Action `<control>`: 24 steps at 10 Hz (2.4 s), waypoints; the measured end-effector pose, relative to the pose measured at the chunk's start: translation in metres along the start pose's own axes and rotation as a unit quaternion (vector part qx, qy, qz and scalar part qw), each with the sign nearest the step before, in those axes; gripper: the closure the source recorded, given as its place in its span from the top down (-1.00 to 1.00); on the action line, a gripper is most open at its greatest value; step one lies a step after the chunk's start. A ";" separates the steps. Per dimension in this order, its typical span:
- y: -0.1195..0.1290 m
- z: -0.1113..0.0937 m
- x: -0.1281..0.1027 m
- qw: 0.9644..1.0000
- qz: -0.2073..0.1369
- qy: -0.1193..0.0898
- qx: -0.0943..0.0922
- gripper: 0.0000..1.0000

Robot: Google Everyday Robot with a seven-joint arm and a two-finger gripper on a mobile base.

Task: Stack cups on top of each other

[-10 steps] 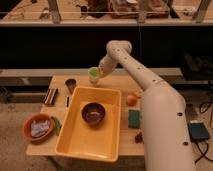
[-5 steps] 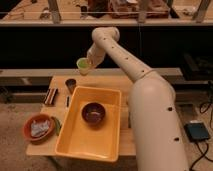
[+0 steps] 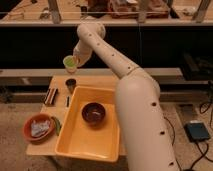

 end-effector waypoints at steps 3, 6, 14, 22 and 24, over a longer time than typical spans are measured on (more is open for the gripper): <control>-0.011 0.013 -0.011 1.000 -0.015 -0.018 0.004 -1.00; -0.044 0.035 -0.034 0.998 -0.040 -0.037 0.010 -1.00; 0.000 0.038 -0.026 0.998 -0.018 -0.042 -0.046 -1.00; 0.024 0.043 -0.025 0.996 -0.016 -0.050 -0.072 -1.00; 0.024 0.044 -0.025 0.996 -0.017 -0.050 -0.071 -1.00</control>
